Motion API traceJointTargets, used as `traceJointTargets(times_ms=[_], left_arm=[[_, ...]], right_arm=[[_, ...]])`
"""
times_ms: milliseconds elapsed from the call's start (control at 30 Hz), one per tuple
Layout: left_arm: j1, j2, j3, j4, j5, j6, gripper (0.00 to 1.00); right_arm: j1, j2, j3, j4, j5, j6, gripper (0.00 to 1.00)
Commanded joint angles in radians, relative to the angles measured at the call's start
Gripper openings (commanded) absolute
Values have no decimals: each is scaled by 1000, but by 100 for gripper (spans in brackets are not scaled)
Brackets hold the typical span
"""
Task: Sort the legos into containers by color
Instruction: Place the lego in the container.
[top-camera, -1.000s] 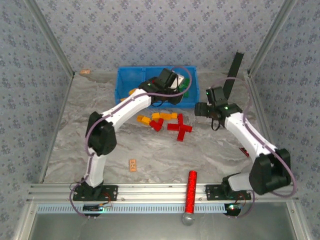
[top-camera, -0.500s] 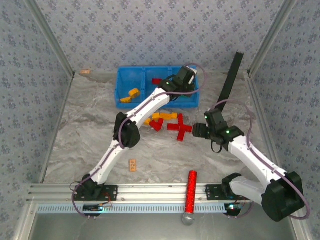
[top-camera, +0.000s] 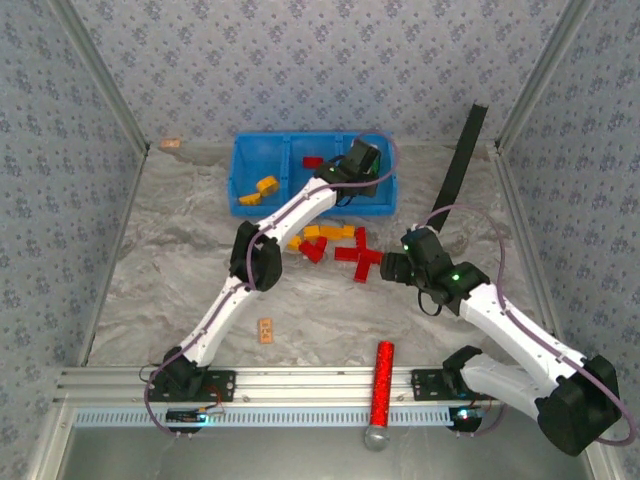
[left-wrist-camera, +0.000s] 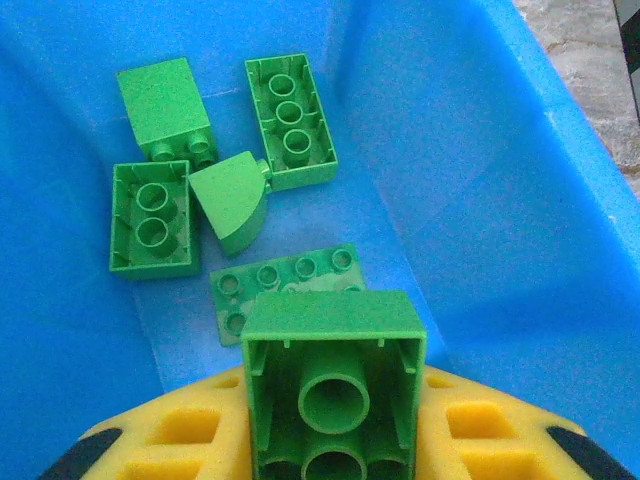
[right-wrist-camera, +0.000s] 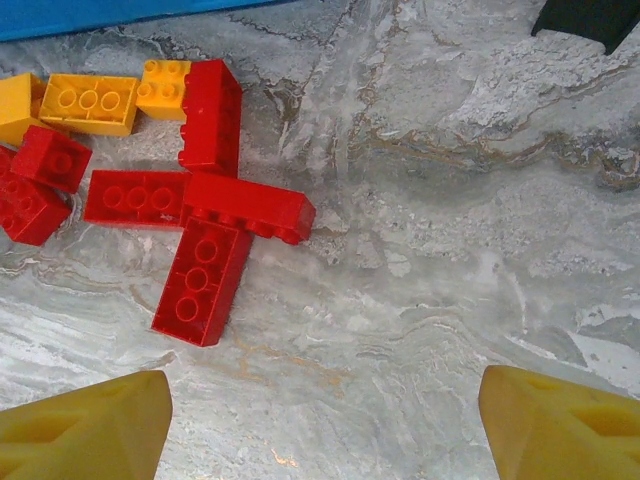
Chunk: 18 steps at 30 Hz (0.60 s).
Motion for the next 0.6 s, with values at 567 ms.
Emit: traceJointTargets(times_ms=[567], left_arm=[[14, 18, 51, 23, 75, -54, 39]], right_arm=[[80, 115, -31, 131, -45, 89, 83]])
